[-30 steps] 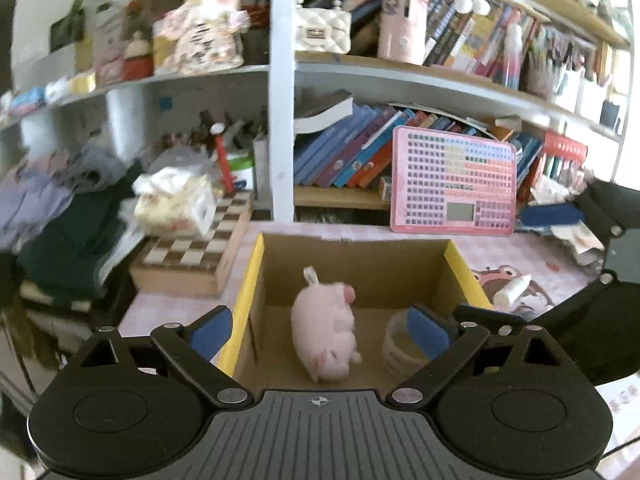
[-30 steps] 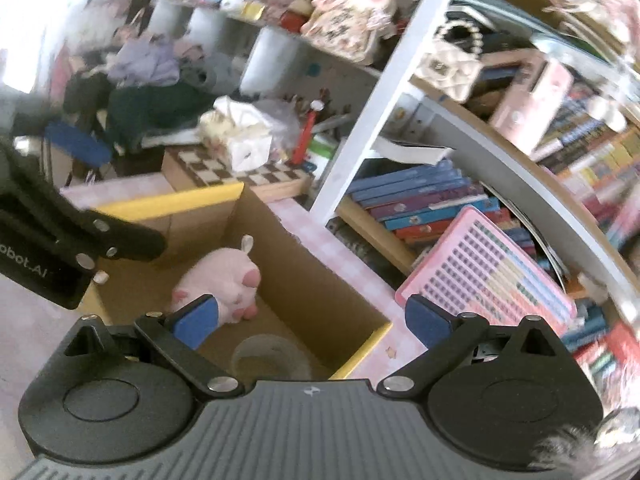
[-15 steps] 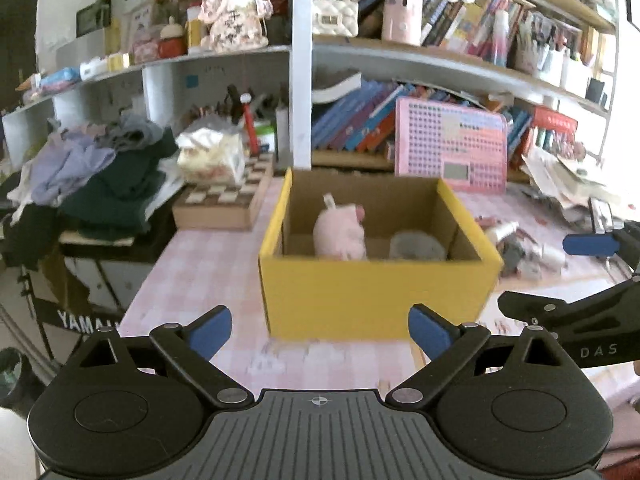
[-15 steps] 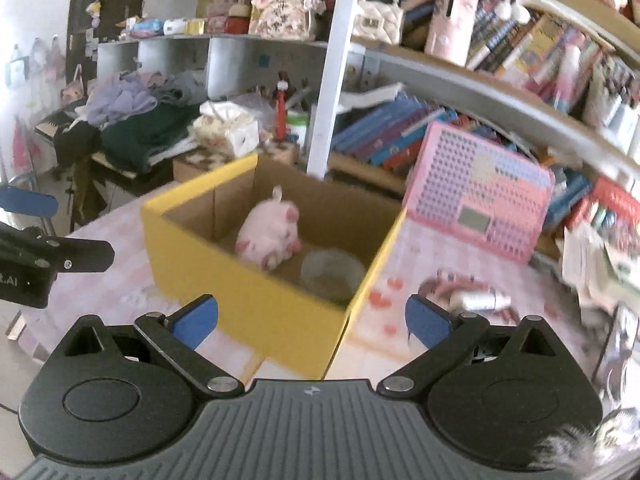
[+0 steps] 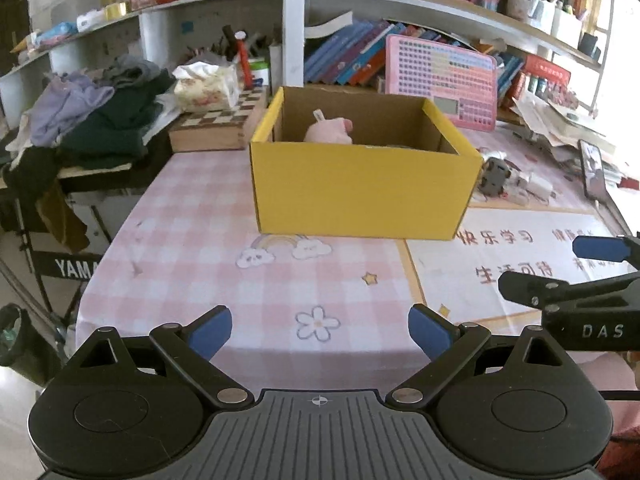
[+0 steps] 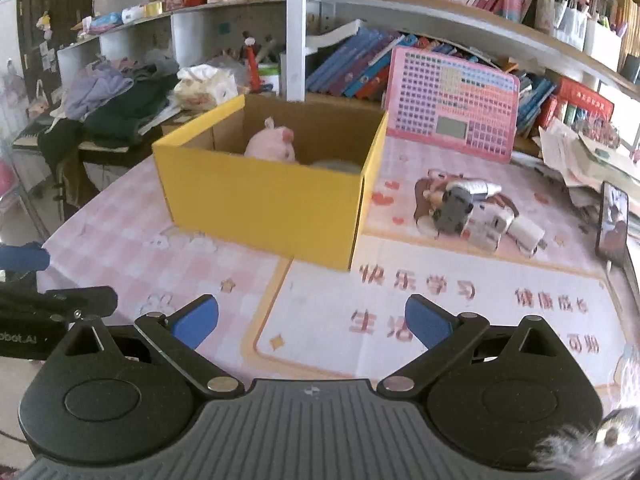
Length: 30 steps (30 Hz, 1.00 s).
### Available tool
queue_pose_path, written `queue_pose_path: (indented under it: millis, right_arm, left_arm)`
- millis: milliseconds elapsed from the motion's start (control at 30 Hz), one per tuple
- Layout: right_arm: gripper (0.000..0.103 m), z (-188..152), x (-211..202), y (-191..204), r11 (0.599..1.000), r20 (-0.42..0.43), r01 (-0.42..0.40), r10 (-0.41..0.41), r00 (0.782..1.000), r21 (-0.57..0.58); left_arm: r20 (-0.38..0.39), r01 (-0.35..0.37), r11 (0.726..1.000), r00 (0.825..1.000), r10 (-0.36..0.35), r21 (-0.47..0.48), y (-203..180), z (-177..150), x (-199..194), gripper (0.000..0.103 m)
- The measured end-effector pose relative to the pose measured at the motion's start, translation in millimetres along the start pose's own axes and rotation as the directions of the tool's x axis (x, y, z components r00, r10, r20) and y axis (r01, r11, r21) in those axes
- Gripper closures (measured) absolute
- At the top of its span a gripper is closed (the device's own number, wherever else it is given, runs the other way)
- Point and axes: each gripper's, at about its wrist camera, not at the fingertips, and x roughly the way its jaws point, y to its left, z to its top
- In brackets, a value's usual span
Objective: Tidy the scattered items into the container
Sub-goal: 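Lift both tools out of the box and pull back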
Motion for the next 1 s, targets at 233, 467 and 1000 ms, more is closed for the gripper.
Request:
queue_pose_path:
  millis: [233,467,1000]
  right_arm:
    - [0.003,-10.7,-5.6,2.2,1.0,-0.031,0.017,-0.017,0.999,-0.009]
    - [0.003,-21.3,-4.9,3.3,0.999,-0.104,0.018,-0.022,0.994,-0.033]
    - [0.004,-37.0,-4.1,-34.0,0.996,-0.168,0.089,-0.083,0.982,0.03]
  left_arm:
    - [-0.034,0.046,0.998,0.998,-0.045,0.029,-8.1,-9.4,0.4,0.006]
    - [-0.1,0.107,0.993,0.99,-0.102,0.047,-18.0,-19.0,7.1,0.006]
    - [-0.149,0.184,0.978,0.974,-0.169,0.098,-57.4,-15.9,26.9,0.006]
